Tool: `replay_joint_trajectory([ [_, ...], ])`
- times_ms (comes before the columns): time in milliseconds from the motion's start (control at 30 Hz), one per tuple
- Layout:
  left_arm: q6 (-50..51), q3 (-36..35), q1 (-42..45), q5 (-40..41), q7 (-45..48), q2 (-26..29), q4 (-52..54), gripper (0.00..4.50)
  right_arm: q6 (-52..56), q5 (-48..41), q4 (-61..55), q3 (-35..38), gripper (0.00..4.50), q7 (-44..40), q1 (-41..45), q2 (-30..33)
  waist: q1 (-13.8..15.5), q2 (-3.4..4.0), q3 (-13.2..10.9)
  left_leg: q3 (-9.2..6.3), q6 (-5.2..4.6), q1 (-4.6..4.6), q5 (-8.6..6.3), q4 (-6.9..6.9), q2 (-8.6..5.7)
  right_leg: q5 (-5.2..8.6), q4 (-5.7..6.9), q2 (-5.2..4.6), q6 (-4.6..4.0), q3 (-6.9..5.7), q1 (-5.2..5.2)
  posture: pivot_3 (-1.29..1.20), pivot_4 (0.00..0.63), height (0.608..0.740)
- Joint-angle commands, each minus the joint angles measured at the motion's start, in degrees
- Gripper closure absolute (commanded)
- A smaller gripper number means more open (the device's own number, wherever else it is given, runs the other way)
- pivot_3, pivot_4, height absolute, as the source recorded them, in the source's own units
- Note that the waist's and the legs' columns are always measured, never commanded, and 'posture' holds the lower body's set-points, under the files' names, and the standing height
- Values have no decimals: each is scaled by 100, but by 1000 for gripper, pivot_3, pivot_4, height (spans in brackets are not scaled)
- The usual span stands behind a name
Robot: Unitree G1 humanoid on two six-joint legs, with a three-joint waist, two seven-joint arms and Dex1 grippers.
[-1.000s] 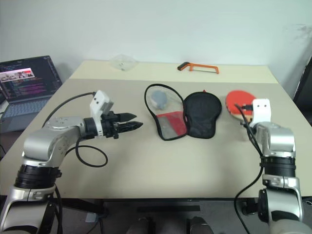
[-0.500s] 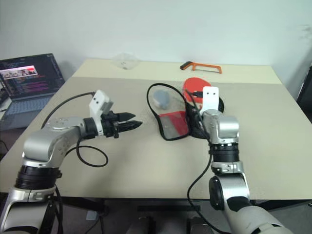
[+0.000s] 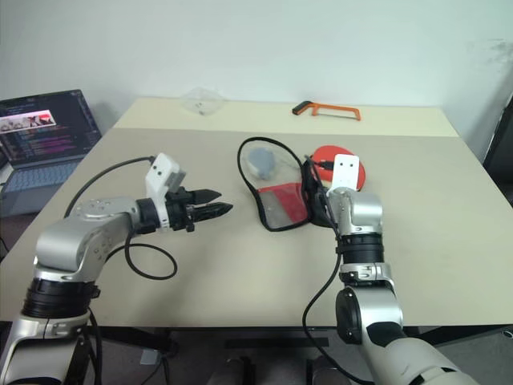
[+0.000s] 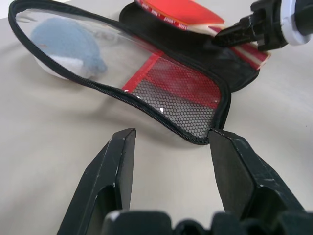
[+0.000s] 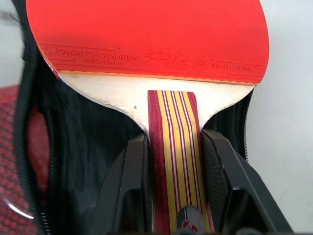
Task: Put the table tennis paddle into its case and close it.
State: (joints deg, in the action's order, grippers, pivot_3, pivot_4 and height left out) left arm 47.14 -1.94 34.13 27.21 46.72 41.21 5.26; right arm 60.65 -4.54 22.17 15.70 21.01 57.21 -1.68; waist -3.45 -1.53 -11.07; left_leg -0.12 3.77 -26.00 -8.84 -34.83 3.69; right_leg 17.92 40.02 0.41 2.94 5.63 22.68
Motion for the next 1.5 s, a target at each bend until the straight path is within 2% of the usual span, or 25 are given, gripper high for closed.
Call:
replay_joint_trajectory([
  [33, -10, -128, 75, 62, -32, 7, 224, 1957, -589, 18, 375, 8, 3369, 71, 433, 2, -4, 0, 0, 0, 0, 0, 0, 0, 0, 0, 0, 0, 0, 0, 0, 0, 150, 740],
  [400, 91, -194, 20, 91, -55, 58, 352, 1957, -1388, -88, 1825, 112, 3369, 256, 1012, 62, -38, 0, 0, 1, 0, -1, 0, 4, 0, -1, -4, 0, -1, 0, 0, 0, 150, 740],
  [900, 158, -222, -42, 121, -135, 69, 410, 1957, -1122, -5, 1732, 74, 3369, 762, 936, 103, -24, 0, 0, -1, 0, 0, 0, 3, 0, -1, -1, -1, -1, -1, 0, 0, 150, 740],
  [1267, 151, -171, 38, 93, -148, 31, 351, 1957, -1037, -88, 1864, 77, 3369, 787, 939, 44, -16, 0, 0, -2, 0, 0, 0, 3, 0, -1, -2, -1, -1, -2, -1, 0, 150, 740],
  [1500, 133, -157, 71, 79, -136, 25, 276, 1957, -1018, -47, 1744, -74, 1088, 563, 961, 126, -26, -1, 0, -1, 0, 0, 0, 3, 0, -1, -1, 0, -1, -1, -1, 0, 150, 740],
])
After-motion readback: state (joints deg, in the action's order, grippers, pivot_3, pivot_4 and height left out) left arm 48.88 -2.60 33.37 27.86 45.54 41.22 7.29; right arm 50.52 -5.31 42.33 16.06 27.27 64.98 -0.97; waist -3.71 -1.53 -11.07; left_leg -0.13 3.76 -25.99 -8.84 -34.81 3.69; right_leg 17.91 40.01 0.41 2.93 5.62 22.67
